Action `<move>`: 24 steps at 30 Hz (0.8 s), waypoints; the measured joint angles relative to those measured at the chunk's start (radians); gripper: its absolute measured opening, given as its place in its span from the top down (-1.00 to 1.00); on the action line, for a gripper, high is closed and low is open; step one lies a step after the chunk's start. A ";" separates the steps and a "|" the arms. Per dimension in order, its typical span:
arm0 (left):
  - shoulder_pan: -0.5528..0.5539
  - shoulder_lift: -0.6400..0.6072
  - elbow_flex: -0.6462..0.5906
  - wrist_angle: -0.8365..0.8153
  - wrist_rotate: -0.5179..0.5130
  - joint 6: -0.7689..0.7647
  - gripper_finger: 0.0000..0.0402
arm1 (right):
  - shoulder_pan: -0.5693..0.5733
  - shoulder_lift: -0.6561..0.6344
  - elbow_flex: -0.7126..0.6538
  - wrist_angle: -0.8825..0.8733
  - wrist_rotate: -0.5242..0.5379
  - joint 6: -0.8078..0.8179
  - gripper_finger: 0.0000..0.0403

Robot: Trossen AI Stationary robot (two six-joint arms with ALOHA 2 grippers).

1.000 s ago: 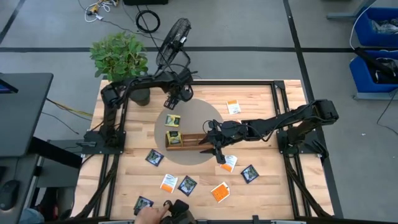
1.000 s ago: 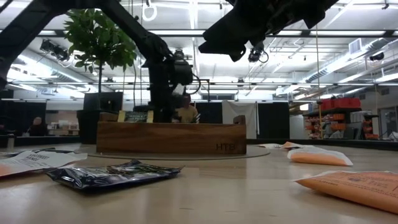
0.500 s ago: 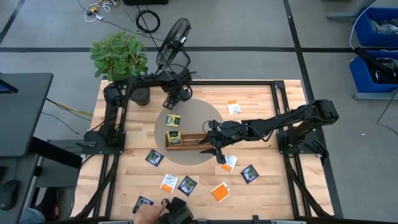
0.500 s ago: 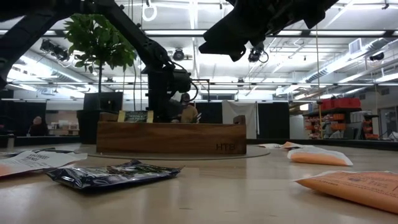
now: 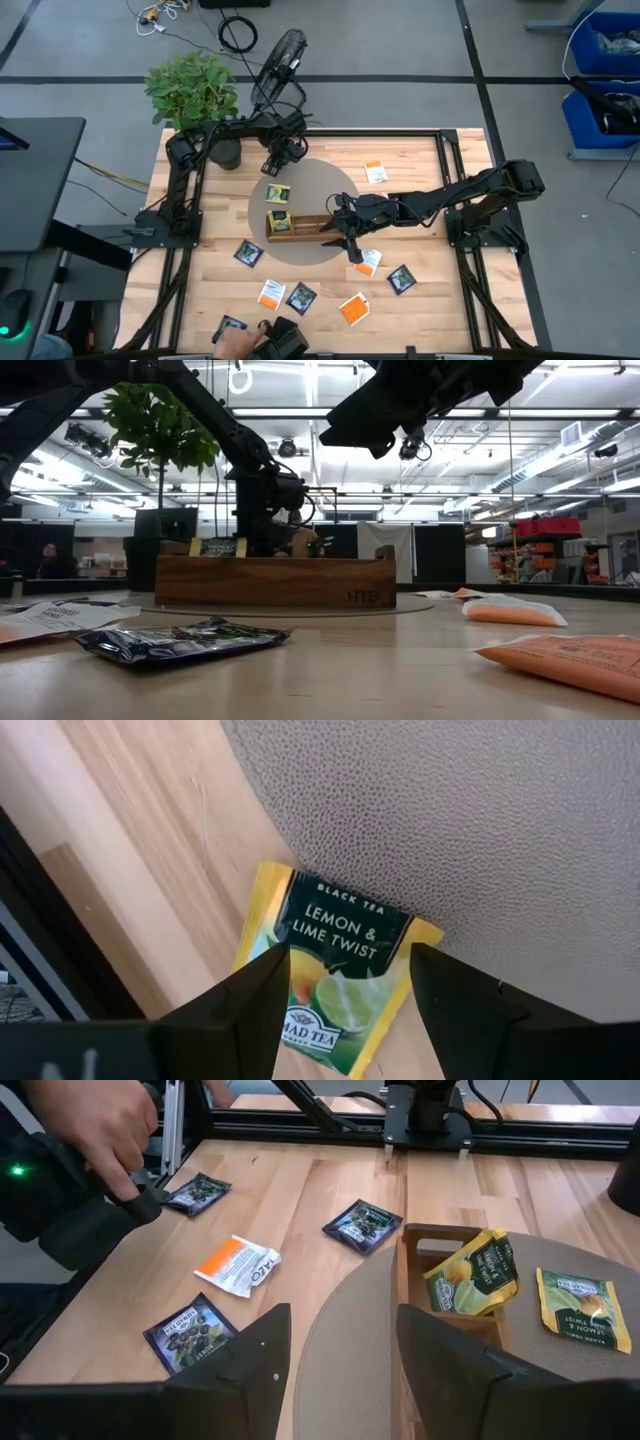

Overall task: Pick & Place Tea
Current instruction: Put the top yellow tea bag into the wooden organizer

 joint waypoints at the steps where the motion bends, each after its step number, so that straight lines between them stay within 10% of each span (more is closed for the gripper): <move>1: 0.000 0.000 0.000 0.003 0.001 -0.003 -0.06 | 0.000 0.000 0.000 0.000 0.000 0.000 0.05; 24: 0.005 0.041 0.004 -0.006 0.018 -0.094 0.07 | -0.001 0.000 0.000 0.001 -0.001 0.000 0.05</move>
